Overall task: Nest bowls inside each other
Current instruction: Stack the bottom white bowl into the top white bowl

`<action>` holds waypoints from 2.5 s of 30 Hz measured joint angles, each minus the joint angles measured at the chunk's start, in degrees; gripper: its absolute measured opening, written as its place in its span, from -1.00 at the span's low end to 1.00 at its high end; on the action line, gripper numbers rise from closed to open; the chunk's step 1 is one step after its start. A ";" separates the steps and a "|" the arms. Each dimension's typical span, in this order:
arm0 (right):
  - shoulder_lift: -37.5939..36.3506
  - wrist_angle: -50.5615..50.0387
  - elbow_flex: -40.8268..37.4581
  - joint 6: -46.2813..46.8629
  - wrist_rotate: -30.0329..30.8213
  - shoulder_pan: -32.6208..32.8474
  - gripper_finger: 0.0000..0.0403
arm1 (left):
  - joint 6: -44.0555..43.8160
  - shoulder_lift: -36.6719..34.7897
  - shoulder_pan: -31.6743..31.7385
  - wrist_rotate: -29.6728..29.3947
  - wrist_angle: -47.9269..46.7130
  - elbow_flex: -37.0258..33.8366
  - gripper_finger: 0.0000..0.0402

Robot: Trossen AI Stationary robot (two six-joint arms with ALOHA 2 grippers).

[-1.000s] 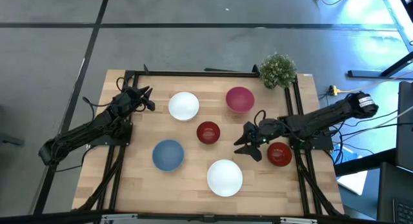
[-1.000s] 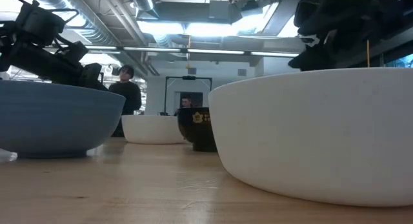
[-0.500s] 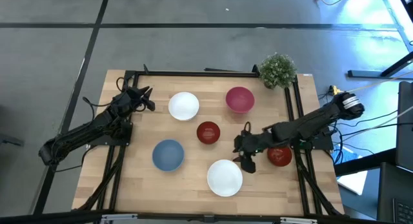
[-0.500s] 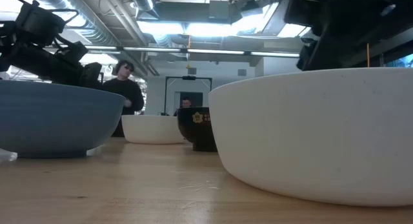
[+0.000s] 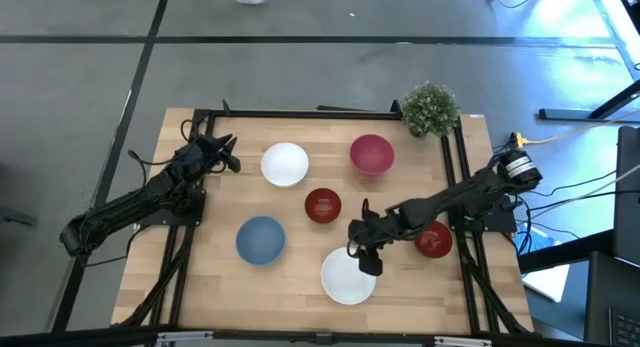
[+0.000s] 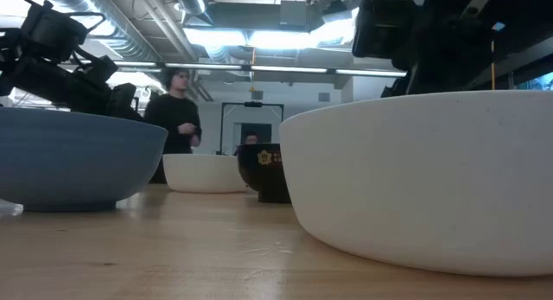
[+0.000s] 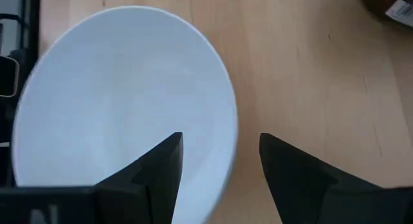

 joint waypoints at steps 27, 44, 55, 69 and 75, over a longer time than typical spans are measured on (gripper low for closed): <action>0.22 -0.48 -0.41 0.09 -2.12 -0.22 -0.66 | 0.09 -0.01 0.00 -0.03 0.02 0.01 -0.60; 0.22 -3.12 -0.48 -0.17 -2.12 -0.76 -0.95 | 0.11 0.01 0.00 -0.05 0.02 0.01 -0.60; 0.20 -3.91 0.58 -3.17 -3.54 -4.93 -0.99 | 0.11 0.00 0.01 -0.05 0.01 0.01 -0.60; 0.20 -18.44 21.56 -21.10 -4.09 -17.80 -1.00 | 0.55 0.00 0.02 -0.07 0.02 0.01 -0.60; 0.20 -18.75 28.00 -26.87 -4.02 -26.48 -1.00 | 0.59 0.01 0.01 -0.07 0.02 0.02 -0.60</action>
